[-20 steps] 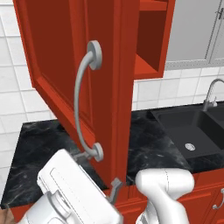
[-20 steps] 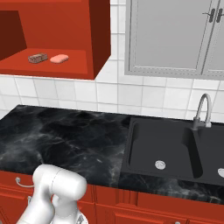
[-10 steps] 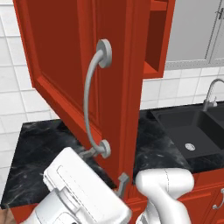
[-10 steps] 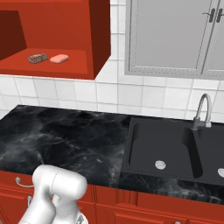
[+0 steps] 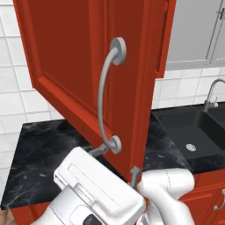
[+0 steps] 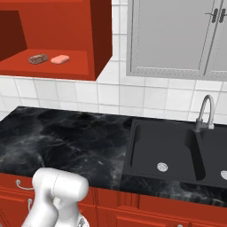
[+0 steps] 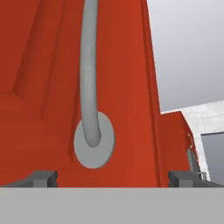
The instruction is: Pick up the bar soap and bar soap from the sink, and place them back in the cabinet, and close the cabinet door.
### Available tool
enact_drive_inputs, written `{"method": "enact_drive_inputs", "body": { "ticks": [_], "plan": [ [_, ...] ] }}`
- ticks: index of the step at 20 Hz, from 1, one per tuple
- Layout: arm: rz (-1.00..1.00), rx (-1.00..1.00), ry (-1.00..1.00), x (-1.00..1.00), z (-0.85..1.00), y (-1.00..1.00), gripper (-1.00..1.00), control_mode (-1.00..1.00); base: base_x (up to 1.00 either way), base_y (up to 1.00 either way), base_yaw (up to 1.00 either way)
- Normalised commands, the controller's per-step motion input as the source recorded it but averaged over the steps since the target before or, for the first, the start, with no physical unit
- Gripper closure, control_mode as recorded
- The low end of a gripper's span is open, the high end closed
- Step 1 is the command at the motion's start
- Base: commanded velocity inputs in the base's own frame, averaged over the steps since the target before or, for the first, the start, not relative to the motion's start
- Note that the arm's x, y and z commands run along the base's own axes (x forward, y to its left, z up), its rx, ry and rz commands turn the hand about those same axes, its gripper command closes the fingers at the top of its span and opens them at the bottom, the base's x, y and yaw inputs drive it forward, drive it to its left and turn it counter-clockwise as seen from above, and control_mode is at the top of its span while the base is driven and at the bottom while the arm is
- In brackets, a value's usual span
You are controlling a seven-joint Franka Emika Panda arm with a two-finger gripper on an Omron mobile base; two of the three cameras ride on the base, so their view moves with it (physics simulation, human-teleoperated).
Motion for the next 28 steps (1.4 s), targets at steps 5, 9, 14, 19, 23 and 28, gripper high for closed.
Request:
{"method": "enact_drive_inputs", "body": {
  "ticks": [5, 9, 14, 19, 23, 28],
  "plan": [
    [0.05, 0.00, 0.11, 0.55, 0.00, 0.00, -1.00, -1.00, 0.00, 0.00, 0.00],
    [0.04, 0.00, 0.11, 0.55, 0.00, 0.00, -1.00, -1.00, 0.00, 0.00, 0.00],
    [0.04, 0.00, 0.14, 0.59, 0.00, 0.00, -1.00, -1.00, 0.00, 0.00, 0.00],
    [0.04, 0.00, 0.15, 0.59, 0.00, 0.00, -1.00, -1.00, 0.00, 0.00, 0.00],
    [0.05, 0.00, 0.14, 0.58, 0.00, 0.00, -1.00, -1.00, 0.00, 0.00, 0.00],
    [0.06, 0.00, 0.14, 0.64, 0.00, 0.00, -1.00, -1.00, 0.00, 0.00, 0.00]
  ]
}}
